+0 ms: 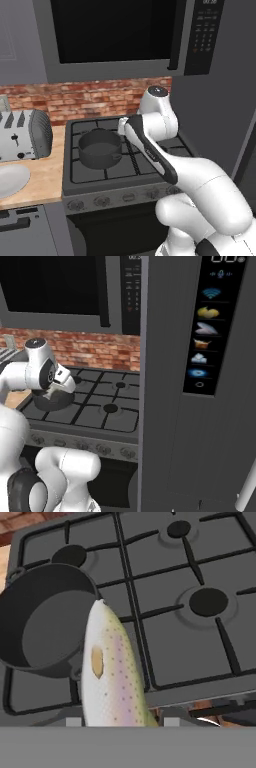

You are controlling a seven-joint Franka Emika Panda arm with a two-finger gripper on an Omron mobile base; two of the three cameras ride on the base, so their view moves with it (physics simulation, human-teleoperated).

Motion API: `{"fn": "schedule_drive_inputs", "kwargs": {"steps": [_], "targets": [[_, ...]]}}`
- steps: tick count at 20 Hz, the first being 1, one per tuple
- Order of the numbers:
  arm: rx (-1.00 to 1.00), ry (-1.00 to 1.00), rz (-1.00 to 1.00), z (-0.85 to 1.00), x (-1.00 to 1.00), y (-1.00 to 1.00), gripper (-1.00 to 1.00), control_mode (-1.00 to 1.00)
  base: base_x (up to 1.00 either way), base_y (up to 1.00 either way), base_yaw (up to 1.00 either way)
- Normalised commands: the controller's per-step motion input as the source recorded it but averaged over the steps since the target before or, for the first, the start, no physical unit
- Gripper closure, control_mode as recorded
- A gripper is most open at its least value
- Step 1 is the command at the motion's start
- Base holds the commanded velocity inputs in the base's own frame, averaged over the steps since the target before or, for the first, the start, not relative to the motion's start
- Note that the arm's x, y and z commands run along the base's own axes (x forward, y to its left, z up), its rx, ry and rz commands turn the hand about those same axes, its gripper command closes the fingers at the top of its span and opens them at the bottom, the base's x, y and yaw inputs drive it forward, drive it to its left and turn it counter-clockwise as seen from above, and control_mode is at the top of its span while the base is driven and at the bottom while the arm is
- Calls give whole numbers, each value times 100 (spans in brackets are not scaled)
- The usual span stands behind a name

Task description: Retrieve the frozen meat and place it in the pot on a burner. Then turn the burner on.

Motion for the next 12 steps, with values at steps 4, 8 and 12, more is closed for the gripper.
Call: {"fn": "schedule_drive_inputs", "kwargs": {"steps": [4,8,12], "targets": [[-2,0,6,0,42,37,100,-100,0,0,0],[-7,1,1,0,34,39,100,-100,0,0,0],[-8,3,0,0,26,39,100,-100,0,0,0]]}}
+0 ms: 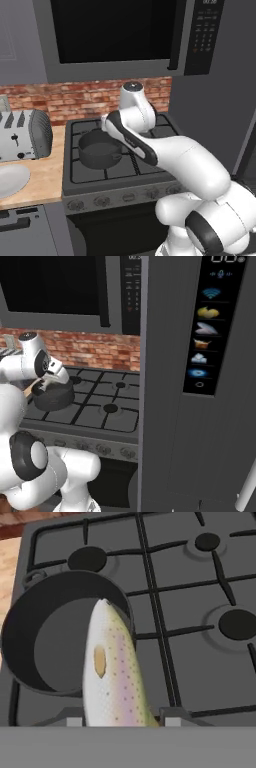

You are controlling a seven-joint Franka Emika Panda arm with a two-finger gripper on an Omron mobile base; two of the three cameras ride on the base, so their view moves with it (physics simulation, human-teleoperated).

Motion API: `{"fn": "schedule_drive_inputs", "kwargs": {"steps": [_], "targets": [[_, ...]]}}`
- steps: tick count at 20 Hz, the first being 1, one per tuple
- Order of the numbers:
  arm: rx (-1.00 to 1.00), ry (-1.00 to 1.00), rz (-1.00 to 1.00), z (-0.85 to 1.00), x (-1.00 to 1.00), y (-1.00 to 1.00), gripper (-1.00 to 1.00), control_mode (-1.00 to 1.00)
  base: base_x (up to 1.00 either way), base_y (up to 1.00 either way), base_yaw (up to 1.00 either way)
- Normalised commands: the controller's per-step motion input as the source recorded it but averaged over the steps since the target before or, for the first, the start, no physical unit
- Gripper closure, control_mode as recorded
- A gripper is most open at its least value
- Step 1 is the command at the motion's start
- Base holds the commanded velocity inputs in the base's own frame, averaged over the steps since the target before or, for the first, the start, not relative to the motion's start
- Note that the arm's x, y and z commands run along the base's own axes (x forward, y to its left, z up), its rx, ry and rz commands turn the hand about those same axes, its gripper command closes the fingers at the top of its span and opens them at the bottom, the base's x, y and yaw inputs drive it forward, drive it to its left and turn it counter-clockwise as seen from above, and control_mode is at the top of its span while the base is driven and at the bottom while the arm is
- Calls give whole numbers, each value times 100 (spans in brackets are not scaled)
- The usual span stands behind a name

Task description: Retrieve the frozen meat and place it in the pot on a burner. Then turn the burner on.

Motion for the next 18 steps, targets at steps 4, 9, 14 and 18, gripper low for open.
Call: {"fn": "schedule_drive_inputs", "kwargs": {"steps": [4,9,14,18], "targets": [[-8,0,0,-6,27,26,100,-100,0,0,0],[-3,0,0,-31,27,6,100,-100,0,0,0],[-1,0,0,-28,28,2,100,-100,0,0,0],[0,0,0,-7,29,15,100,-100,0,0,0]]}}
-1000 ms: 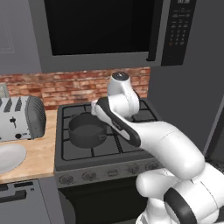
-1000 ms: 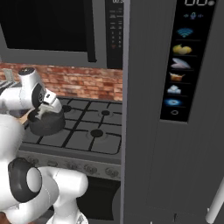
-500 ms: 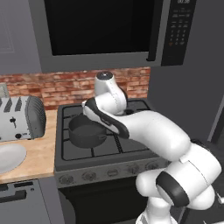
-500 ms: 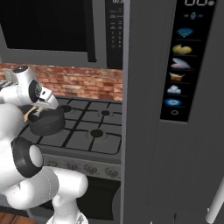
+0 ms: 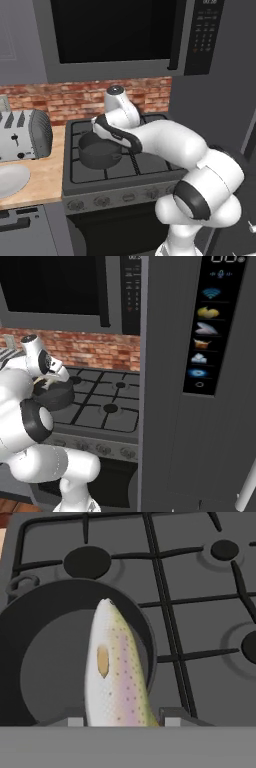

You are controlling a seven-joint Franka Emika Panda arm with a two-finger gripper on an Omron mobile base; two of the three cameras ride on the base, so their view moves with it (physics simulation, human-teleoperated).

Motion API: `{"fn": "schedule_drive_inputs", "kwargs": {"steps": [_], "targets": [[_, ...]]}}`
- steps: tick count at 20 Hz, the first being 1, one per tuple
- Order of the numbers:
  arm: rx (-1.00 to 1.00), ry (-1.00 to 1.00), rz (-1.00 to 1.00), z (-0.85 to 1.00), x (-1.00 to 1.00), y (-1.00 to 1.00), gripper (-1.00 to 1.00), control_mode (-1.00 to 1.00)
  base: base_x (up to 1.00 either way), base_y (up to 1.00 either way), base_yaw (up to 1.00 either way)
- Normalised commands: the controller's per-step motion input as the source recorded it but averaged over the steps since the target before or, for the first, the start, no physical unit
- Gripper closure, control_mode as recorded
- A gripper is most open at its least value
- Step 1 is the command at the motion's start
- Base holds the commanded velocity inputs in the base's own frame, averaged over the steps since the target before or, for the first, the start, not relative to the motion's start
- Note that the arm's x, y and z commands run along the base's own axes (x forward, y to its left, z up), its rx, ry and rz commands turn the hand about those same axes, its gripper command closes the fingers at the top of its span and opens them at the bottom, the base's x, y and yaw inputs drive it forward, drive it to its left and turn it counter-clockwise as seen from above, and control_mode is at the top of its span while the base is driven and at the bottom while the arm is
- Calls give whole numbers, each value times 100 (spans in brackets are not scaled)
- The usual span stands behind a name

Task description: Retrieve the frozen meat and place it in the pot on a burner. Then turn the burner on.

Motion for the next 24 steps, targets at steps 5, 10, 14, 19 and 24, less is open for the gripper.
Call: {"fn": "schedule_drive_inputs", "kwargs": {"steps": [5,10,14,19,24], "targets": [[0,0,0,-3,28,22,100,-100,0,0,0],[0,2,0,-15,27,20,100,-100,0,0,0],[0,1,0,-19,21,23,100,-100,0,0,0],[0,3,0,-21,12,16,100,-100,0,0,0],[0,5,0,-22,0,5,100,-100,0,0,0]]}}
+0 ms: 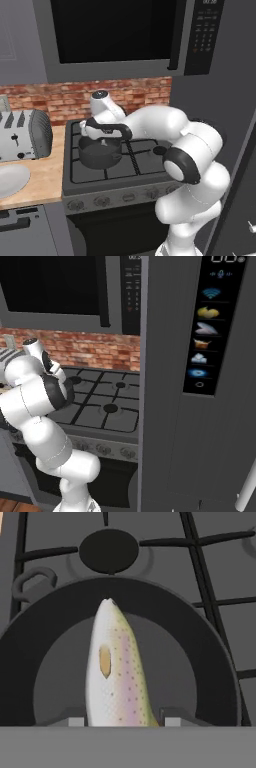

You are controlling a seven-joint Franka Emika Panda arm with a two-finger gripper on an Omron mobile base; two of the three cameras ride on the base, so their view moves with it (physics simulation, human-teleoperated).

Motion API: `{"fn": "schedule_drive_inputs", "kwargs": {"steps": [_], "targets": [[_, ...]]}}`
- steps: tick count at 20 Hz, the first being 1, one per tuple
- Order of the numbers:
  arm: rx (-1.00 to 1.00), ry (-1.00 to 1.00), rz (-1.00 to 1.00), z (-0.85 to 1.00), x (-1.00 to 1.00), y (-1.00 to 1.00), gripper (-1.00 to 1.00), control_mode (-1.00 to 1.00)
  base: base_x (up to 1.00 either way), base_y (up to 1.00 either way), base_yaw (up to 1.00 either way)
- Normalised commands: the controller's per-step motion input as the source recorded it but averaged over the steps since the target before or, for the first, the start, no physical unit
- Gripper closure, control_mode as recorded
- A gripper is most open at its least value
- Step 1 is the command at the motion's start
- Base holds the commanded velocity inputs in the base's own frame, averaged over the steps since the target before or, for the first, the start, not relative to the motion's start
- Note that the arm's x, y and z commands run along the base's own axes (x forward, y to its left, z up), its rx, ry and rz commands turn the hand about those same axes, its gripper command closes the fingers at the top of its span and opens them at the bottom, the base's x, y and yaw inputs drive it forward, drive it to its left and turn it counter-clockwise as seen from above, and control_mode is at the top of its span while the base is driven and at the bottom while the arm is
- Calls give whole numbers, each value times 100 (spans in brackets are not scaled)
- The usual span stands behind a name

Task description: Retrieve the frozen meat and place it in the pot on a burner. Then turn the burner on.

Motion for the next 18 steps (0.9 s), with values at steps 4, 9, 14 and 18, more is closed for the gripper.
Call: {"fn": "schedule_drive_inputs", "kwargs": {"steps": [4,9,14,18], "targets": [[0,4,0,-22,0,1,100,-100,0,0,0],[0,1,-1,-22,0,0,100,-100,0,0,0],[0,1,0,-21,2,0,100,-100,0,0,0],[0,2,0,-25,5,0,100,-100,0,0,0]]}}
